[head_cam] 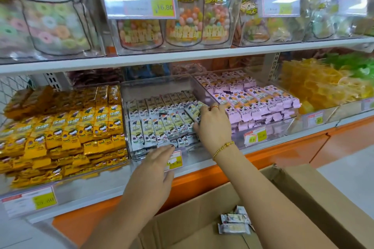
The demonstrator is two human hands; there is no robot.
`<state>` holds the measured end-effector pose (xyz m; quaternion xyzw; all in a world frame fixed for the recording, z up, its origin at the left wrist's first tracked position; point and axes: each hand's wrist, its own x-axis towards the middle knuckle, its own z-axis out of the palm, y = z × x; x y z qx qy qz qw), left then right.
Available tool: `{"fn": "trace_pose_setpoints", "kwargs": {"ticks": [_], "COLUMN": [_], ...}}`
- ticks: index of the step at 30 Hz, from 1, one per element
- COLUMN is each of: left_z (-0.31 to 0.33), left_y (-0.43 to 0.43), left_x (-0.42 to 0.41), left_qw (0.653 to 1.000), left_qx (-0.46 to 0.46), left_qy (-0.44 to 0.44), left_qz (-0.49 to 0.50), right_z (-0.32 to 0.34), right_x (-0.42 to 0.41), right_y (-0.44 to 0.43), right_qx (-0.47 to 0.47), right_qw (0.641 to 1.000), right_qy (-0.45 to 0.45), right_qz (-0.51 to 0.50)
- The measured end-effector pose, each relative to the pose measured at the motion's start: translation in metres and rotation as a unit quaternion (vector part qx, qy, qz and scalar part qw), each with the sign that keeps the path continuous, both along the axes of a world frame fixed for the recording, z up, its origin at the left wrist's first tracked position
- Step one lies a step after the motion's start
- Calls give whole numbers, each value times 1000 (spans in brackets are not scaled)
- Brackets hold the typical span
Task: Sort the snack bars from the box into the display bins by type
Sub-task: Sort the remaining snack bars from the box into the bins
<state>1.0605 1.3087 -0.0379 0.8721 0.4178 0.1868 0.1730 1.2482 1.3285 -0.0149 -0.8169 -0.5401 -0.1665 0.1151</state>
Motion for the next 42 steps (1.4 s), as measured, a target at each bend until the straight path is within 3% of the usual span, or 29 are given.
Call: {"fn": "trace_pose_setpoints", "kwargs": {"ticks": [5,13,15,19,21,24,26,30,34,36,39,42], "left_z": [-1,-5,-7,-18,-32,-72,-101,-142,-165,-171,-170,-167], "left_y": [1,2,-1,-27,-50,-84,-107,-141,-140,-134,-127,-122], "left_x": [-4,-3,-5,-8,-8,-17,-32,-61,-79,-85,-83,-78], "left_qw": [1000,999,999,994,992,990,991,967,938,930,936,938], "left_qx": [-5,8,17,40,32,19,-16,-84,-107,-113,-109,-107], "left_qy": [-2,-19,-24,-71,-84,-62,16,173,237,254,253,247], "left_qz": [-22,-36,-46,-68,-91,-122,-134,-170,-227,-242,-221,-216], "right_z": [-9,-8,-2,-9,-25,-76,-123,-214,-258,-277,-294,-291], "right_x": [1,14,16,19,20,32,48,82,114,128,131,122], "right_y": [2,14,10,-43,-88,-147,-182,-250,-295,-313,-322,-316], "right_qx": [-76,-155,-133,73,80,-71,-209,-423,-594,-653,-657,-683], "right_qw": [992,983,982,963,959,959,942,857,755,704,695,652], "right_qy": [-103,-5,45,153,163,191,211,278,275,276,291,324], "right_qz": [6,96,123,209,218,197,158,91,52,40,36,47]}}
